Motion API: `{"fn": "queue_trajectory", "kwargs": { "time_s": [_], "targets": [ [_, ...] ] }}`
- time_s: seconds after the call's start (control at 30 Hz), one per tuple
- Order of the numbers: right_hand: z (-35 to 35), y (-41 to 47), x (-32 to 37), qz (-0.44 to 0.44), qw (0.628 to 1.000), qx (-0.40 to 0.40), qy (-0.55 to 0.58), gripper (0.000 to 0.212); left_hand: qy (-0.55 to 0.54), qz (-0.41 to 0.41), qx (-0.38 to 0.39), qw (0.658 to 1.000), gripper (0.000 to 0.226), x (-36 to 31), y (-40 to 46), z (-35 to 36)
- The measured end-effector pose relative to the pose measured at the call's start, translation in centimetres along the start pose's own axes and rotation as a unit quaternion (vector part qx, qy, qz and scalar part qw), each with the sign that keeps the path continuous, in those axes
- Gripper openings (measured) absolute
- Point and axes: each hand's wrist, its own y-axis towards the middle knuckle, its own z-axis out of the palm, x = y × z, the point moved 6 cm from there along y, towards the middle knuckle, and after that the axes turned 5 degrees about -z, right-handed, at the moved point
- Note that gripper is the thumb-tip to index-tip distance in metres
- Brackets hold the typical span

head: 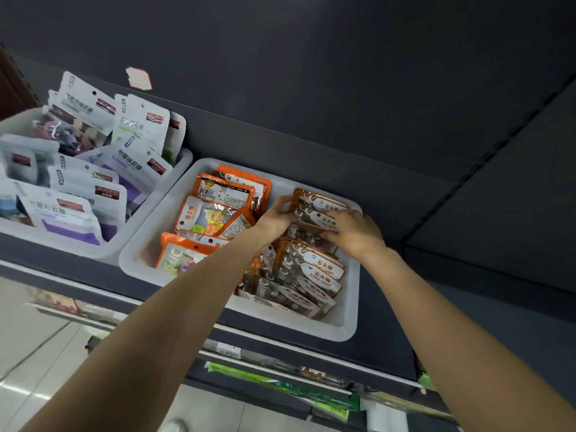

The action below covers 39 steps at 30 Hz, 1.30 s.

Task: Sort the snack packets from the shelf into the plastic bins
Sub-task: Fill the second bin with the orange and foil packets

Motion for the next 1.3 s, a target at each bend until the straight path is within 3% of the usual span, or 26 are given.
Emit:
{"fn": "queue_trajectory", "kwargs": {
  "time_s": [0.07,0.17,0.3,0.37,0.43,0.57,0.67,0.77,0.93,1.07,1.13,1.23,1.3],
  "targets": [
    [-0.5,-0.2,0.8,-0.028,0.998,-0.027,-0.055,0.033,0.024,0.012,0.000,1.000,0.035,0.2,-0.1,-0.1],
    [-1.1,-1.7,1.6,-0.079,0.984,-0.135,-0.091,0.027,0.036,0.026,-0.009,0.999,0.035,0.8,-0.6,-0.6],
    [0.6,-3.2,0.3,-0.017,0.987,-0.153,0.041,0.032,0.035,-0.017,-0.018,0.999,0.054,1.8,-2.0,-0.8],
    [0.7,-4.1,0.0,-0.005,0.970,-0.176,0.166,0.041,0.019,-0.019,-0.024,0.999,0.055,1.8,-3.1,-0.8],
    [0.3,-5.7,0.1,-0.014,0.953,-0.207,0.220,0.041,0.010,-0.009,-0.025,1.000,0.052,1.9,-4.7,-0.5],
    [1.4,-8.6,0.6,-0.051,0.968,-0.121,0.213,0.036,0.019,-0.004,-0.032,0.999,0.049,2.5,-7.2,-0.2],
    [1.4,-8.9,0.8,-0.058,0.984,-0.072,0.155,0.046,0.024,-0.010,-0.056,0.998,0.048,2.3,-8.4,-0.6],
    [1.2,-8.6,1.3,-0.058,0.994,-0.073,0.057,0.047,0.048,-0.022,-0.054,0.997,0.048,2.8,-8.8,-0.3],
    [1.4,-7.6,1.3,-0.007,0.993,-0.107,0.057,0.020,-0.002,-0.064,-0.042,0.997,0.047,3.2,-8.9,0.6],
    [0.1,-7.5,2.5,-0.032,0.982,-0.177,0.064,0.023,-0.087,-0.080,-0.043,0.992,0.054,3.9,-9.1,0.9],
    [0.6,-7.4,2.3,-0.032,0.986,-0.143,0.083,0.023,-0.099,-0.072,-0.056,0.991,0.049,3.7,-9.5,0.8],
    [1.9,-8.2,1.6,-0.036,0.989,-0.086,0.115,0.034,-0.015,-0.026,-0.076,0.997,0.044,2.3,-10.4,0.4],
    [1.9,-9.3,0.9,-0.036,0.982,-0.111,0.148,0.043,0.021,0.003,-0.075,0.997,0.042,1.9,-11.0,0.3]
  ]
}}
